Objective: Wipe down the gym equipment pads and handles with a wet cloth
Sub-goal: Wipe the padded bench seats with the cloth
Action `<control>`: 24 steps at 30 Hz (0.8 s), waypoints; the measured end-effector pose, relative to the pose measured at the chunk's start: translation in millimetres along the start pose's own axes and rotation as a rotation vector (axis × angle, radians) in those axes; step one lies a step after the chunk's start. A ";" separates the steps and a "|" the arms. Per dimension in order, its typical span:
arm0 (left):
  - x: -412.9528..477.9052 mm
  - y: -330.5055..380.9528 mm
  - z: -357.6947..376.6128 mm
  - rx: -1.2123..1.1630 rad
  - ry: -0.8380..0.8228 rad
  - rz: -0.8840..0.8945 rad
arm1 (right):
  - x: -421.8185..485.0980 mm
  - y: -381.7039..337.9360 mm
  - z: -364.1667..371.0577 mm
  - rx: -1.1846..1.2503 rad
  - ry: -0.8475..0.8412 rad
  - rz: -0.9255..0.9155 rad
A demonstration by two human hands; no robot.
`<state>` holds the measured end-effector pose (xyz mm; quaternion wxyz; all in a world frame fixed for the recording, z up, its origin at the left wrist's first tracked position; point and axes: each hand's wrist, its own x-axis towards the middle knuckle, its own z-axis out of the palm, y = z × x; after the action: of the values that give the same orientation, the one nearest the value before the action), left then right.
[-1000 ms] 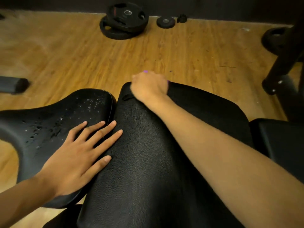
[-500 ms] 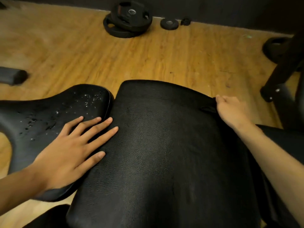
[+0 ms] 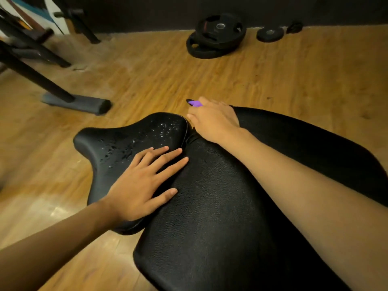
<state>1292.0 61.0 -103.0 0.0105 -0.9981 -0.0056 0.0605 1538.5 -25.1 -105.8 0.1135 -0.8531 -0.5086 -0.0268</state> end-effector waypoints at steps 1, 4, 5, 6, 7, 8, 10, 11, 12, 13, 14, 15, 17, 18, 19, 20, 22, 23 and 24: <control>-0.5 1.1 0.0 0.008 0.022 -0.037 | -1.0 1.5 -2.0 -0.008 -0.002 -0.011; -3.8 1.1 2.0 0.020 0.071 -0.110 | -13.4 -4.8 -6.8 0.013 -0.062 -0.050; -5.7 0.7 2.3 0.007 0.084 -0.118 | -23.2 -10.0 -7.4 0.054 -0.080 -0.059; -6.5 -0.5 1.9 -0.014 0.103 -0.118 | -35.6 -15.8 -8.0 0.096 -0.091 -0.058; -7.0 -2.5 1.9 -0.045 0.124 -0.121 | -48.7 -22.2 -8.3 0.129 -0.091 -0.050; -8.1 -5.9 1.9 -0.083 0.141 -0.129 | -61.7 -29.7 -7.1 0.143 -0.093 -0.039; -12.7 -20.9 -0.6 -0.135 0.162 -0.131 | -81.1 -44.2 -3.5 0.144 -0.085 0.006; -14.7 -34.1 -3.0 -0.133 0.171 -0.108 | -85.6 -49.5 -1.0 0.137 -0.076 0.036; -15.5 -50.9 -5.9 -0.111 0.183 -0.072 | -86.7 -54.5 1.4 0.128 -0.070 0.070; -15.4 -70.6 -9.0 -0.078 0.191 -0.034 | -85.8 -59.4 4.2 0.120 -0.055 0.097; -14.4 -90.9 -12.3 -0.046 0.188 -0.007 | -83.8 -64.5 8.1 0.113 -0.033 0.120; -12.3 -110.8 -15.4 -0.018 0.180 0.013 | -80.8 -68.9 12.6 0.104 0.003 0.142; -7.2 -140.2 -16.1 0.017 0.180 0.069 | -75.0 -75.2 17.8 0.096 0.054 0.196; -6.8 -147.3 -13.9 0.015 0.181 0.106 | -73.1 -79.3 16.7 0.093 0.051 0.228; -9.1 -150.5 -11.4 -0.003 0.182 0.144 | -71.7 -83.4 14.3 0.093 0.039 0.261; -12.7 -151.1 -8.3 -0.030 0.187 0.182 | -71.0 -86.8 12.5 0.094 0.031 0.293; -20.8 -148.4 -0.3 -0.077 0.184 0.251 | -69.8 -93.7 9.4 0.126 0.031 0.364; -24.7 -146.2 3.6 -0.085 0.171 0.268 | -68.9 -97.3 8.7 0.151 0.045 0.401; -28.1 -144.2 7.1 -0.080 0.158 0.272 | -67.3 -101.7 9.3 0.173 0.067 0.438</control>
<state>1261.8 204.9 -103.6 -0.0372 -0.9909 0.1282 -0.0176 1416.6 -34.6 -108.9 0.2058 -0.9289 -0.3077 0.0139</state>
